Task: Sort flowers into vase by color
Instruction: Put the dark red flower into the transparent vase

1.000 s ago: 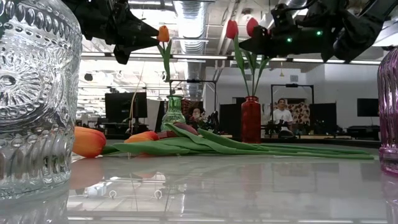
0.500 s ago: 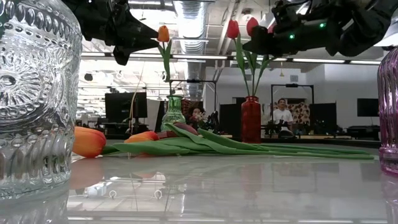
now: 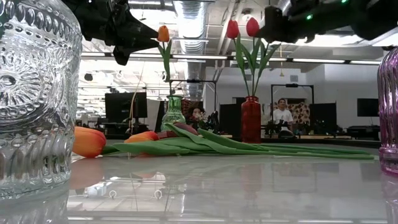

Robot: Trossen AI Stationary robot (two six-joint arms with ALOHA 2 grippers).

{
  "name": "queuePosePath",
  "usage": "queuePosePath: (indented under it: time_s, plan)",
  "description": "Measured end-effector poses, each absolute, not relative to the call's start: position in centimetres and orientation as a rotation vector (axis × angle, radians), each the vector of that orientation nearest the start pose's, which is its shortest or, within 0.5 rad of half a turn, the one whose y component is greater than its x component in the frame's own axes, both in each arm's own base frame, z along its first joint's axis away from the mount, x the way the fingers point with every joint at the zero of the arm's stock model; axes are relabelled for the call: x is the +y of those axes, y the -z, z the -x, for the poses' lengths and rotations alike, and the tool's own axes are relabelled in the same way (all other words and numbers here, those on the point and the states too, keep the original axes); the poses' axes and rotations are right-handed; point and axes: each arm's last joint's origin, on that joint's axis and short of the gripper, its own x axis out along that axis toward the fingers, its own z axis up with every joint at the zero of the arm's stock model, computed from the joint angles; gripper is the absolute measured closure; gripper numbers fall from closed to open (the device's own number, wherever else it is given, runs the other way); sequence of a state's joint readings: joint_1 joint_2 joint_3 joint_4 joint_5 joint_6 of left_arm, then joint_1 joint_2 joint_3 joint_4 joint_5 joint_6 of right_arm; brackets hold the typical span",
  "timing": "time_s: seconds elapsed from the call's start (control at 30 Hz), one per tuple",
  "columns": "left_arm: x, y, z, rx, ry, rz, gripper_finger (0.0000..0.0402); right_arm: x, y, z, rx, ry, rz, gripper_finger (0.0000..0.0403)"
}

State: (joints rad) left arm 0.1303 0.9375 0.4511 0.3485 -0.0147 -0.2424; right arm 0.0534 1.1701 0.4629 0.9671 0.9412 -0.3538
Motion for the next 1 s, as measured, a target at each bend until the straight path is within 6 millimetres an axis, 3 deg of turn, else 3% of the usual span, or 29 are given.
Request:
queuePosePath:
  time_s: [0.33, 1.0]
  plan:
    - [2.7, -24.2, -20.2, 0.12, -0.161, 0.25, 0.0284, 1.9, -25.4, -21.3, -0.01, 0.752, 0.158, 0.019]
    - [2.7, -24.2, -20.2, 0.12, -0.161, 0.25, 0.0284, 4.1, -23.5, -20.7, 0.142, 0.605, 0.143, 0.019]
